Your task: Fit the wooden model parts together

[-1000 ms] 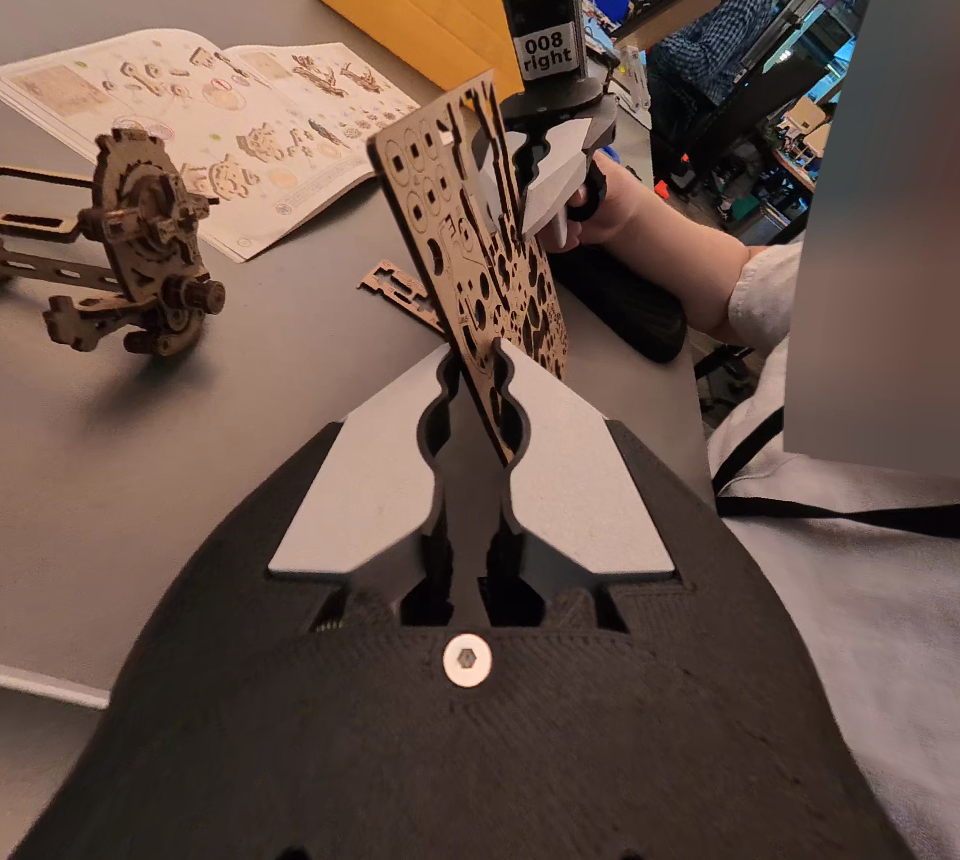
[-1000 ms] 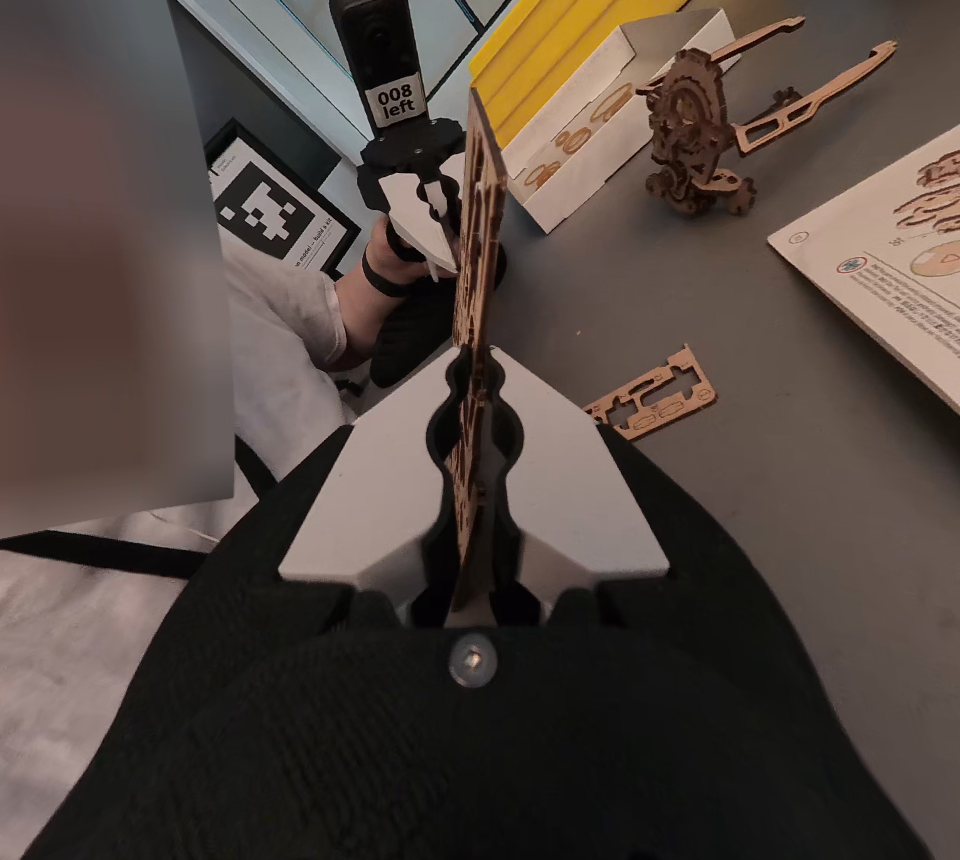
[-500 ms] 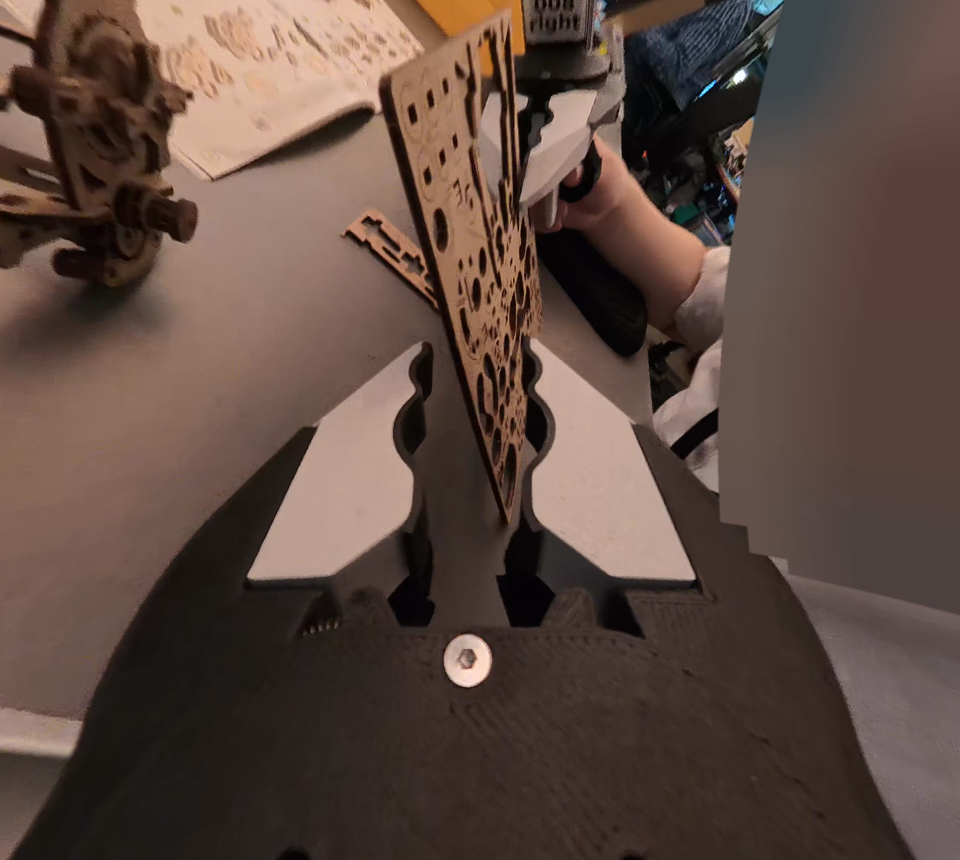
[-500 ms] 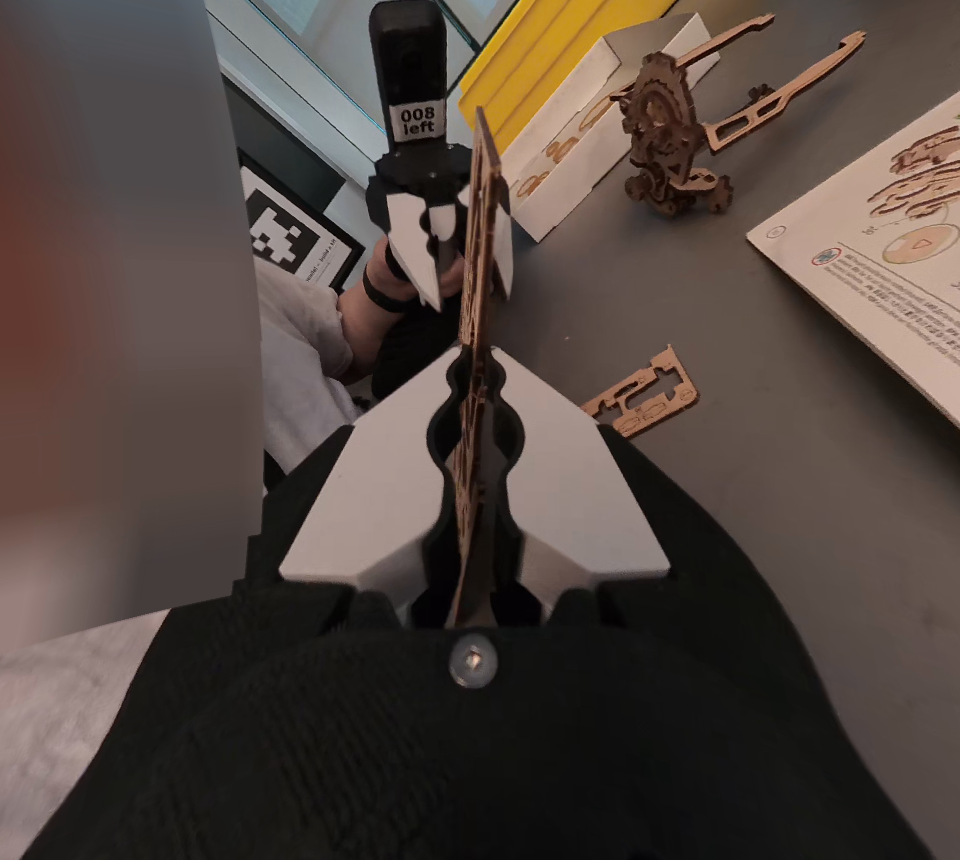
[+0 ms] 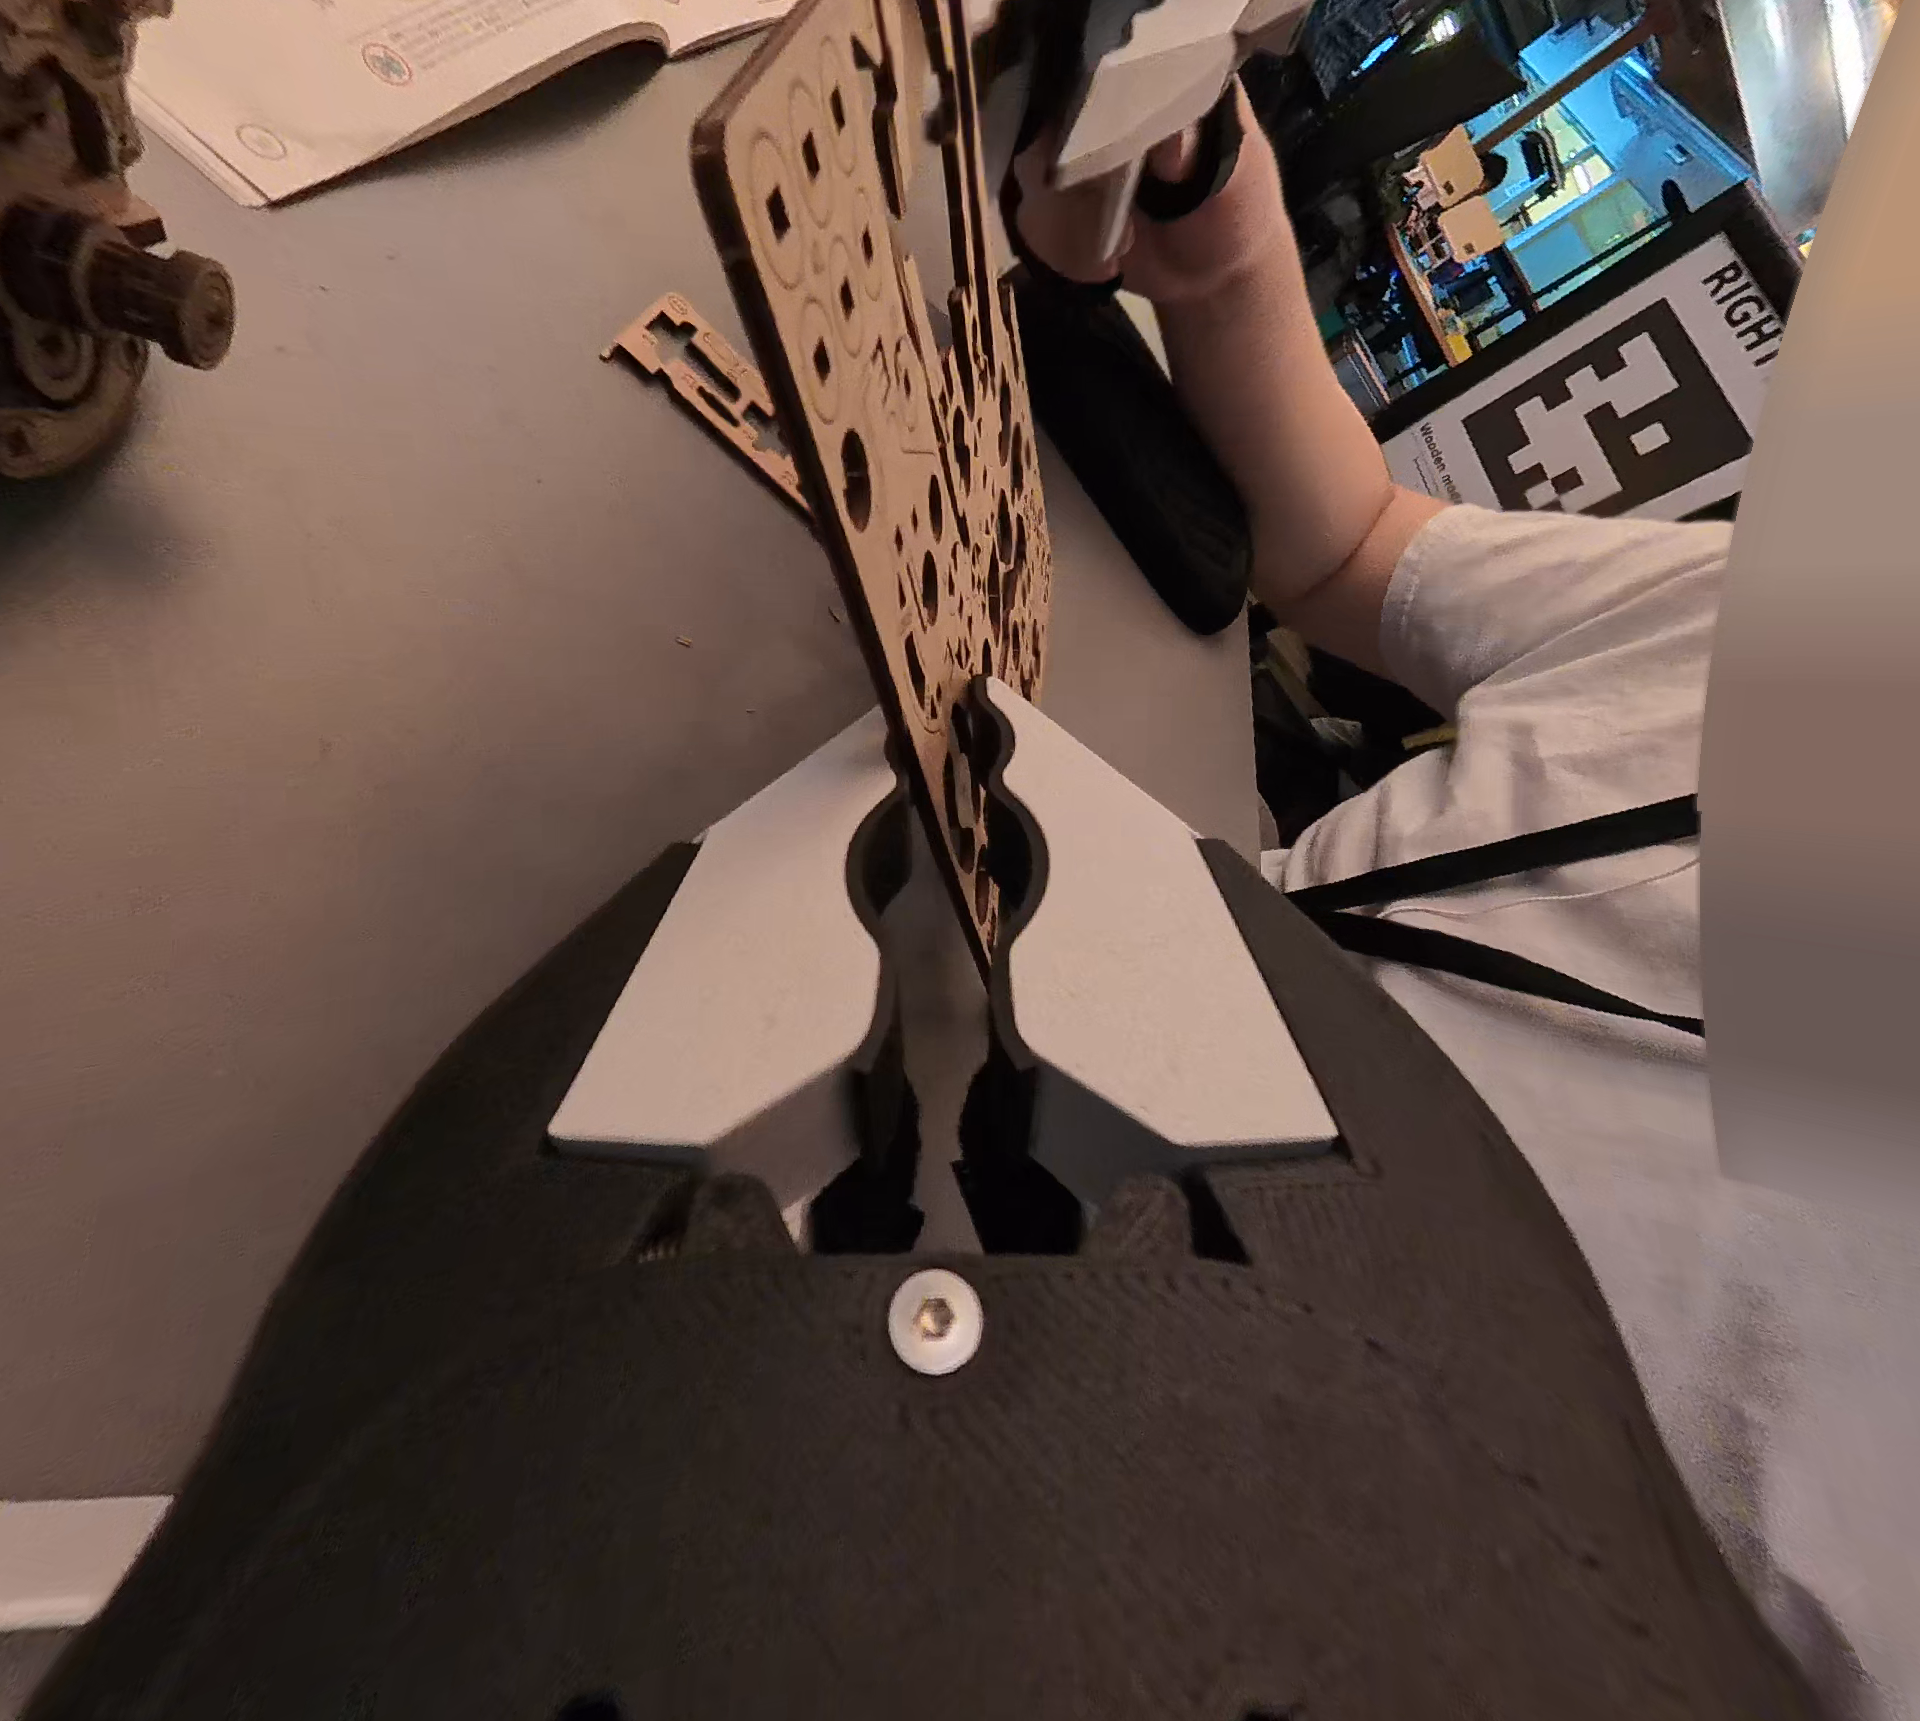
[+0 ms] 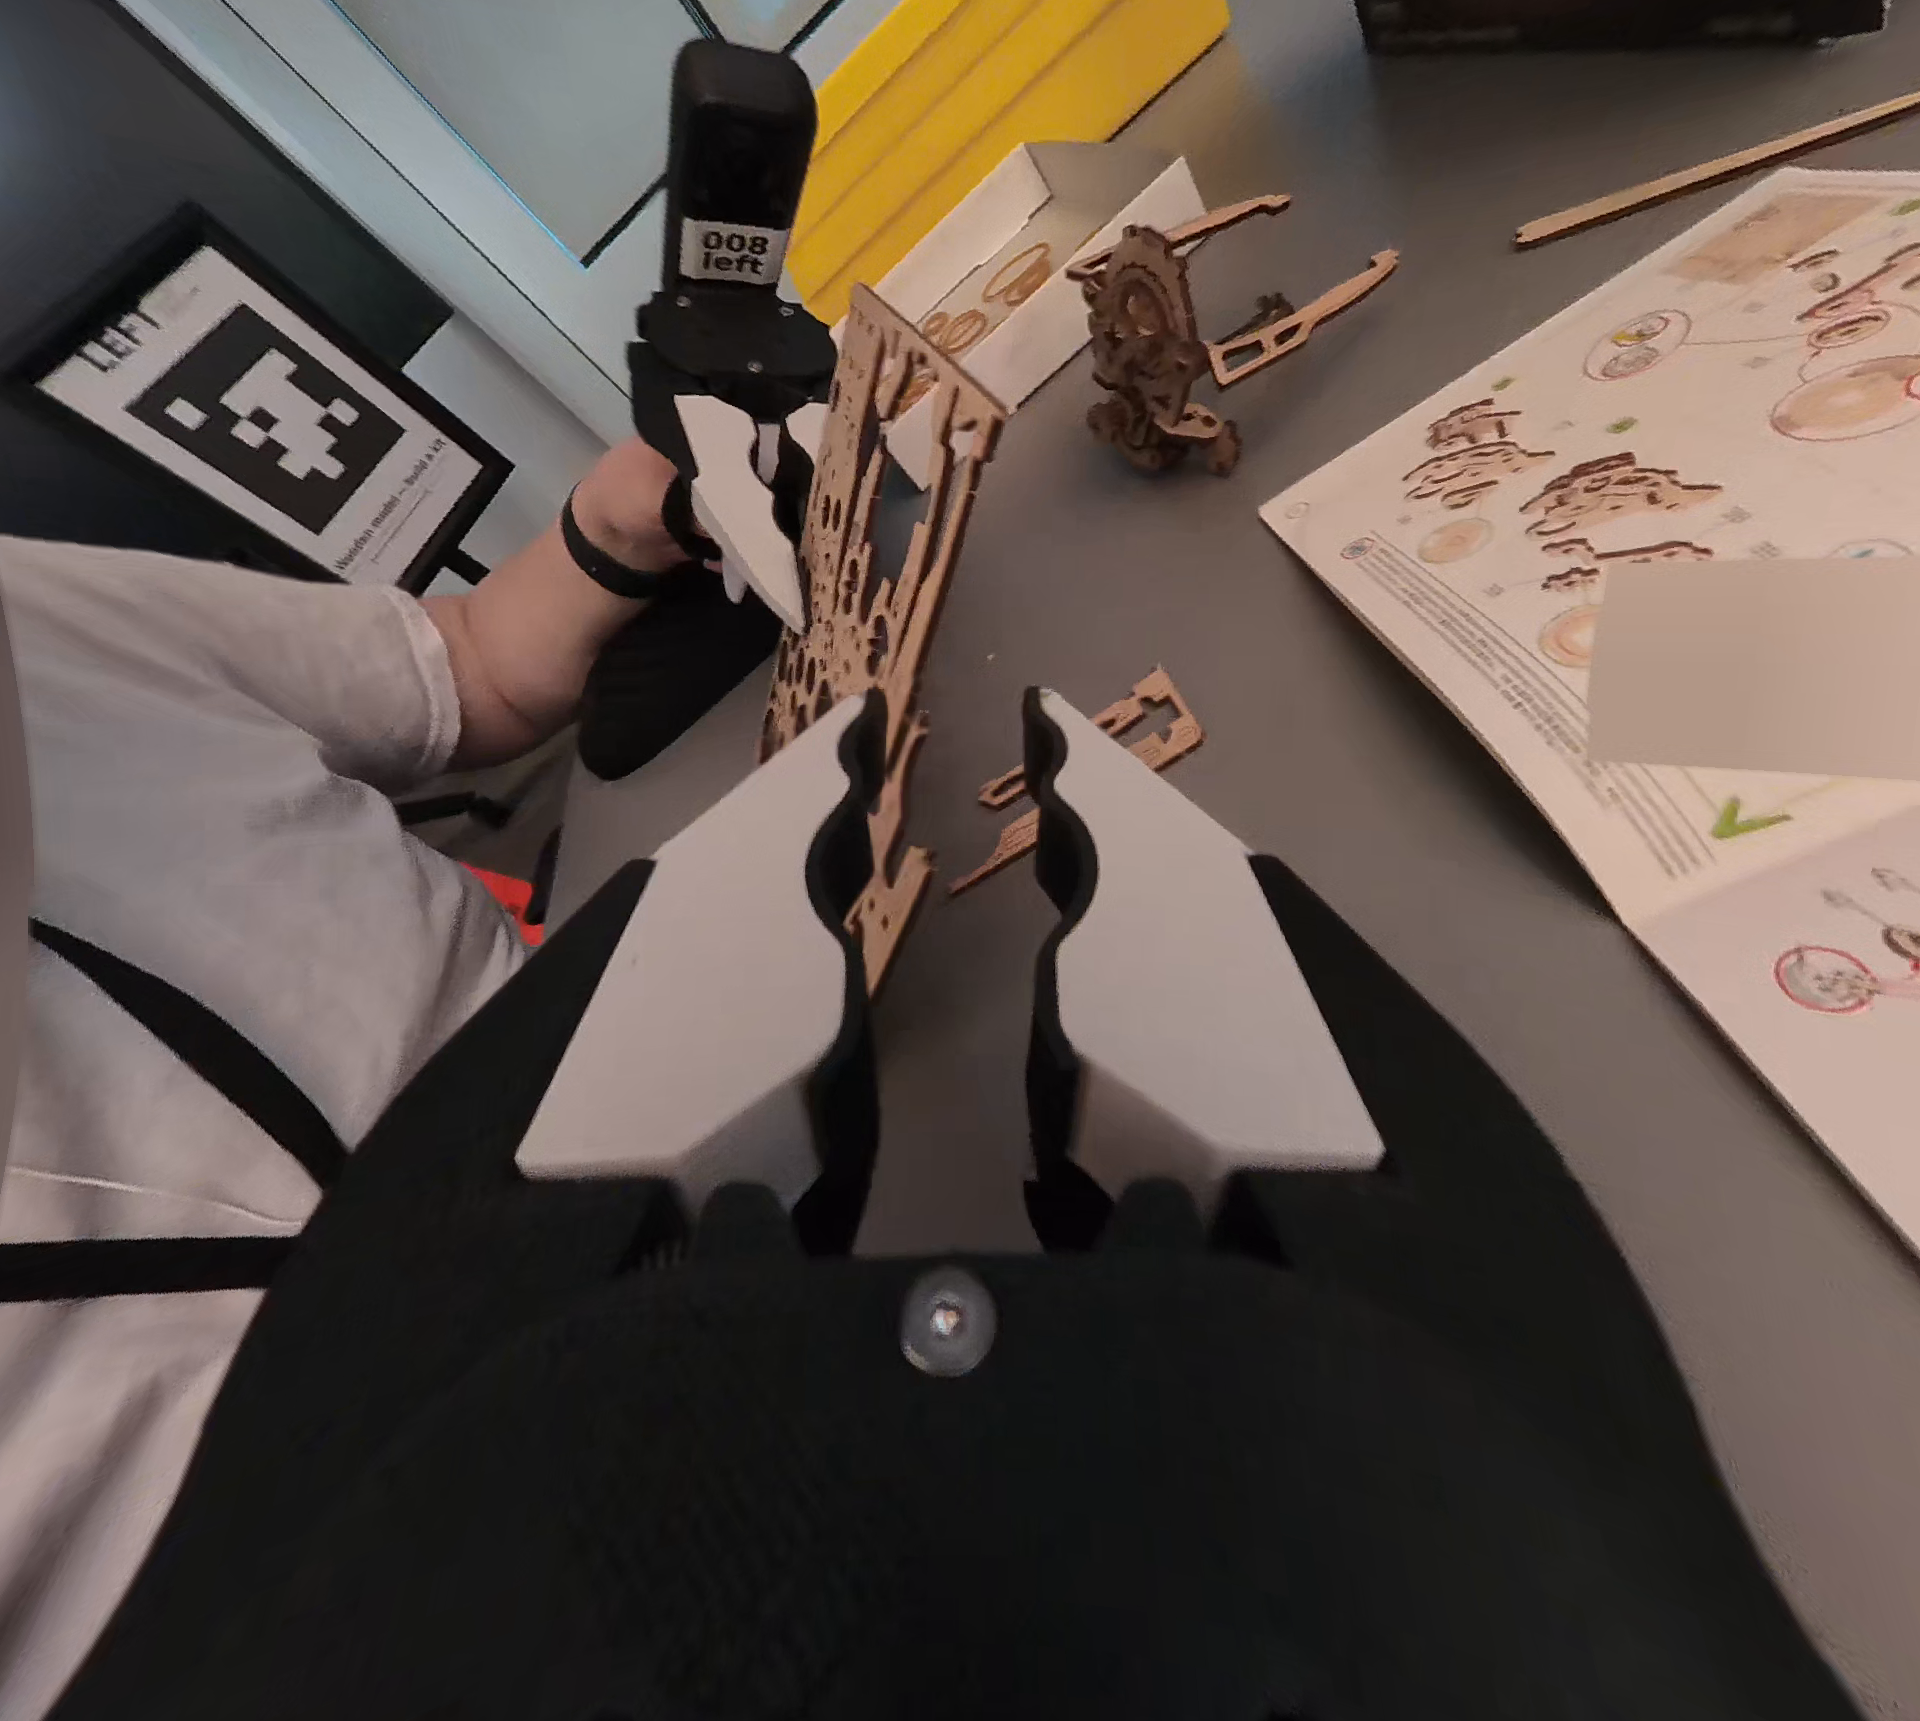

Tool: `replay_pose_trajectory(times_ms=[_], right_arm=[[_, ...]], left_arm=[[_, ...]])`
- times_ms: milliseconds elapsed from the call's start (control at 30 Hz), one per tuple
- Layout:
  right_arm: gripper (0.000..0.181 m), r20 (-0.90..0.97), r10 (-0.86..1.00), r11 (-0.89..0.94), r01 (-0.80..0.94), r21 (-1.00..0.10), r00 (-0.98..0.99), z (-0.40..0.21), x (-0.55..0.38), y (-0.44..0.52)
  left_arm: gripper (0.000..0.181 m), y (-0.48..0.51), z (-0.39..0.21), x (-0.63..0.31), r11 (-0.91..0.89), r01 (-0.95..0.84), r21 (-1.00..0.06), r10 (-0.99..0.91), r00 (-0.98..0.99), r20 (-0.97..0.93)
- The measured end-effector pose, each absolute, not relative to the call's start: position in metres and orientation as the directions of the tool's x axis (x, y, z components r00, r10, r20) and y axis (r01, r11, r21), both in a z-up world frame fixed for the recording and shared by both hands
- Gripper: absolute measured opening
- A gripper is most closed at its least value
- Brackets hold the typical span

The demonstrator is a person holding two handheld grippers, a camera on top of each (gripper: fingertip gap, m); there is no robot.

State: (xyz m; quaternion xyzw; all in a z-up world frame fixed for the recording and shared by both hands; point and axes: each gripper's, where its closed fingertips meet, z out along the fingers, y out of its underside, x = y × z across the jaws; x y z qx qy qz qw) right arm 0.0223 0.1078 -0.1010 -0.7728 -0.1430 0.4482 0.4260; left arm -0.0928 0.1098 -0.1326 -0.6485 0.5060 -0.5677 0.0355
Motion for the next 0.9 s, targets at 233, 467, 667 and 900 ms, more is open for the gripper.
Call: replay_pose_trajectory(times_ms=[233, 467, 667, 900], right_arm=[[0.023, -0.61, 0.557, -0.715, -0.048, -0.698, 0.564, -0.136, 0.018, 0.076], [0.022, -0.647, 0.585, -0.746, 0.011, -0.666, 0.489, -0.135, 0.008, 0.061], [0.015, -0.68, 0.508, -0.808, 0.02, -0.589, 0.529, -0.146, -0.009, 0.056], [0.01, -0.688, 0.513, -0.803, 0.004, -0.595, 0.513, -0.142, -0.008, 0.056]], left_arm=[[0.005, 0.112, -0.133, -0.094, -0.463, -0.616, -0.637, -0.728, -0.146, 0.67], [0.004, 0.113, -0.131, -0.095, -0.469, -0.613, -0.636, -0.712, -0.164, 0.683], [0.005, 0.11, -0.129, -0.096, -0.421, -0.612, -0.67, -0.736, -0.202, 0.646], [0.004, 0.114, -0.129, -0.097, -0.443, -0.615, -0.653, -0.714, -0.199, 0.672]])
